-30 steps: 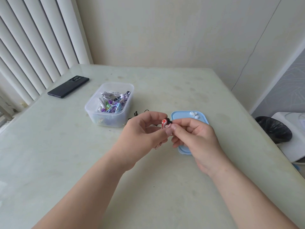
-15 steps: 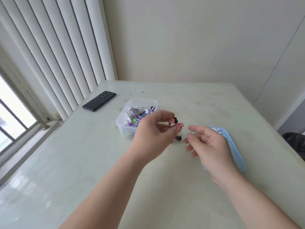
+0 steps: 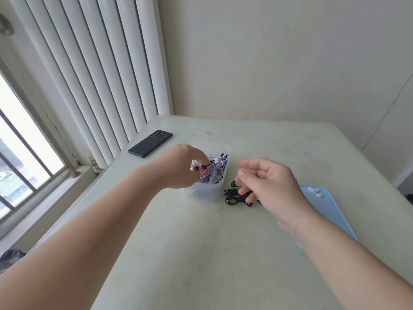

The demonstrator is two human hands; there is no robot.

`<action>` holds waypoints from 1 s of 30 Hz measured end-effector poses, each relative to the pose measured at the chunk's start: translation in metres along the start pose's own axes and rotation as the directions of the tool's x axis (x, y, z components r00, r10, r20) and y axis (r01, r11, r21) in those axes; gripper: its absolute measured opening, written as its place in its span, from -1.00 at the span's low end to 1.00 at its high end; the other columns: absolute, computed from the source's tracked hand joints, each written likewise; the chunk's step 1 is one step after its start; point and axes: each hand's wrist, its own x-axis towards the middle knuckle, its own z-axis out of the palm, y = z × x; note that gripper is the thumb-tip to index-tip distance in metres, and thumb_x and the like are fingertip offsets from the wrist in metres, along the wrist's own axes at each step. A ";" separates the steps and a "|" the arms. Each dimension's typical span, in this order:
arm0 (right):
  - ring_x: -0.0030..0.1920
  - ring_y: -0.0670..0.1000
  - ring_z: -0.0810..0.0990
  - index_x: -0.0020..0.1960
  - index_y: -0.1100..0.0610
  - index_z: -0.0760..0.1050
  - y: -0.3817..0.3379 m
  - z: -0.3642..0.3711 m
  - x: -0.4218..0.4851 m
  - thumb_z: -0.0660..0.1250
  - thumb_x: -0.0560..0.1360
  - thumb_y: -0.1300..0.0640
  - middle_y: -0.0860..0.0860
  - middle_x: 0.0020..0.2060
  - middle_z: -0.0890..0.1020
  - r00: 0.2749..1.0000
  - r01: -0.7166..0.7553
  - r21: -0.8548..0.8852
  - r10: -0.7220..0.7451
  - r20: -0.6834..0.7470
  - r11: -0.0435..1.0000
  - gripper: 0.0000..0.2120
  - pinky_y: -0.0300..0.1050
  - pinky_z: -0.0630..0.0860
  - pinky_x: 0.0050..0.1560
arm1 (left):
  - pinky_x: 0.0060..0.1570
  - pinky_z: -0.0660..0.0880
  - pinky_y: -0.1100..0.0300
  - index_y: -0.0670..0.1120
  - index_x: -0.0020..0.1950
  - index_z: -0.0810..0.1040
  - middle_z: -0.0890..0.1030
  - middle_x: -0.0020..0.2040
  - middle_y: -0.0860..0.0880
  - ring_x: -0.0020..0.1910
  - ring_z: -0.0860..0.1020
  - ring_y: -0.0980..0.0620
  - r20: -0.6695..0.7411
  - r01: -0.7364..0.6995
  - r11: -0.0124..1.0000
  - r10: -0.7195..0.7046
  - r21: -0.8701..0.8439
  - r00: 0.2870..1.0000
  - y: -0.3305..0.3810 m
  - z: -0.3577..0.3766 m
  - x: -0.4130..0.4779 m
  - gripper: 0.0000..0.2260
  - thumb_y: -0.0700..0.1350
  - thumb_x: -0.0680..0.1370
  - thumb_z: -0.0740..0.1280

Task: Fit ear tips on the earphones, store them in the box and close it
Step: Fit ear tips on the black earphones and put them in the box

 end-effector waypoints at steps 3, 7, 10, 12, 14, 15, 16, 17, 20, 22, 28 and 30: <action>-0.28 -0.02 0.66 0.15 0.06 0.61 0.002 -0.001 -0.001 0.40 0.59 0.19 0.09 -0.15 0.74 1.000 -0.020 -0.008 0.020 -0.007 1.000 -0.85 -0.08 0.58 -0.29 | 0.10 0.57 0.13 0.04 0.04 0.73 0.70 0.08 0.11 0.07 0.63 0.02 -0.052 -0.018 0.999 0.019 0.034 0.998 0.005 0.000 0.002 -0.85 -0.12 0.57 0.38; -0.29 -0.03 0.67 0.14 0.06 0.61 0.002 -0.004 -0.004 0.40 0.59 0.19 0.07 -0.15 0.75 0.999 -0.039 -0.029 0.039 -0.015 0.999 -0.86 -0.07 0.59 -0.27 | -0.01 0.65 0.02 0.07 -0.08 0.74 0.71 -0.11 0.08 -0.06 0.65 0.00 0.020 0.041 0.995 -0.043 0.087 0.999 0.008 0.005 0.001 -0.86 -0.11 0.55 0.38; -0.30 -0.04 0.67 0.13 0.04 0.60 0.002 -0.007 -0.007 0.39 0.59 0.19 0.05 -0.16 0.75 0.999 -0.037 -0.048 0.037 0.004 0.998 -0.86 -0.10 0.60 -0.28 | -0.10 0.66 0.03 0.06 -0.16 0.72 0.70 -0.19 0.03 -0.14 0.66 -0.06 0.046 0.066 0.990 -0.072 0.123 0.996 0.010 0.002 0.002 -0.85 -0.11 0.53 0.38; -0.30 -0.05 0.67 0.14 0.05 0.60 0.002 -0.012 -0.009 0.34 0.62 0.22 0.05 -0.15 0.74 0.999 -0.036 -0.058 0.035 -0.017 0.998 -0.85 -0.12 0.59 -0.30 | -0.18 0.63 0.09 0.03 -0.26 0.64 0.66 -0.23 -0.02 -0.18 0.63 -0.11 0.072 0.072 0.985 -0.084 0.156 0.994 0.015 0.002 0.000 -0.80 -0.08 0.56 0.35; -0.30 -0.04 0.67 0.16 0.05 0.59 0.001 -0.021 -0.010 0.26 0.64 0.26 0.06 -0.14 0.73 0.997 -0.044 -0.070 0.039 -0.063 0.997 -0.80 -0.13 0.58 -0.31 | -0.14 0.60 0.09 0.02 -0.24 0.60 0.67 -0.16 -0.05 -0.14 0.63 -0.12 0.107 0.074 0.980 -0.095 0.186 0.990 0.022 0.001 -0.006 -0.76 0.01 0.61 0.33; -0.30 -0.04 0.66 0.17 0.05 0.58 0.000 -0.026 -0.011 0.23 0.64 0.28 0.05 -0.14 0.72 0.995 -0.048 -0.074 0.041 -0.091 0.996 -0.77 -0.14 0.57 -0.31 | -0.13 0.58 0.10 0.03 -0.23 0.59 0.67 -0.13 -0.05 -0.13 0.62 -0.10 0.120 0.078 0.978 -0.102 0.195 0.988 0.025 0.000 -0.009 -0.75 0.06 0.62 0.32; -0.30 -0.04 0.66 0.18 0.05 0.58 -0.001 -0.031 -0.011 0.20 0.64 0.30 0.05 -0.13 0.72 0.992 -0.049 -0.074 0.040 -0.117 0.996 -0.74 -0.15 0.56 -0.32 | -0.14 0.57 0.11 0.04 -0.22 0.59 0.66 -0.12 -0.05 -0.14 0.61 -0.08 0.117 0.083 0.977 -0.107 0.197 0.987 0.028 -0.001 -0.013 -0.75 0.07 0.63 0.31; -0.30 -0.04 0.65 0.18 0.06 0.57 -0.001 -0.036 -0.012 0.19 0.64 0.31 0.06 -0.13 0.72 0.990 -0.051 -0.068 0.041 -0.135 0.996 -0.73 -0.15 0.56 -0.32 | -0.16 0.58 0.11 0.04 -0.20 0.61 0.66 -0.12 -0.05 -0.16 0.61 -0.07 0.081 0.080 0.978 -0.097 0.192 0.992 0.032 -0.002 -0.016 -0.76 0.05 0.63 0.31; -0.30 -0.03 0.64 0.19 0.08 0.57 0.000 -0.049 -0.013 0.18 0.64 0.32 0.09 -0.10 0.71 0.985 -0.083 -0.050 0.074 -0.159 0.995 -0.73 -0.15 0.55 -0.32 | -0.19 0.57 0.05 0.01 -0.16 0.66 0.64 -0.09 0.03 -0.11 0.60 -0.08 -0.247 -0.059 0.988 0.093 0.141 0.965 0.053 0.007 -0.021 -0.81 -0.09 0.60 0.30; -0.29 -0.01 0.64 0.17 0.09 0.58 0.006 -0.054 -0.014 0.20 0.63 0.30 0.08 -0.11 0.72 0.982 -0.110 -0.050 0.100 -0.160 0.993 -0.75 -0.13 0.56 -0.32 | -0.23 0.54 0.06 0.02 -0.15 0.65 0.60 -0.10 0.08 -0.12 0.58 -0.07 -0.324 -0.178 0.979 0.202 0.104 0.924 0.075 0.024 -0.021 -0.81 -0.10 0.60 0.28; -0.28 -0.04 0.66 0.05 0.07 0.64 0.023 -0.065 -0.021 0.28 0.64 0.22 0.05 -0.16 0.73 0.986 -0.116 -0.073 0.106 -0.129 0.991 -0.83 -0.14 0.56 -0.30 | -0.24 0.35 0.11 -0.05 0.08 0.57 0.52 0.05 0.00 0.10 0.55 -0.10 0.033 -0.136 0.942 0.132 0.306 0.991 0.108 0.087 -0.002 -0.90 -0.18 0.60 0.30; -0.31 -0.08 0.65 0.03 0.08 0.64 0.024 -0.071 -0.023 0.29 0.64 0.22 0.04 -0.18 0.73 0.988 -0.094 -0.070 0.084 -0.130 0.993 -0.84 -0.17 0.56 -0.33 | -0.19 0.36 0.09 -0.06 0.11 0.56 0.48 0.09 -0.02 0.16 0.51 -0.09 0.058 -0.134 0.940 0.122 0.313 0.991 0.103 0.093 0.006 -0.89 -0.17 0.60 0.33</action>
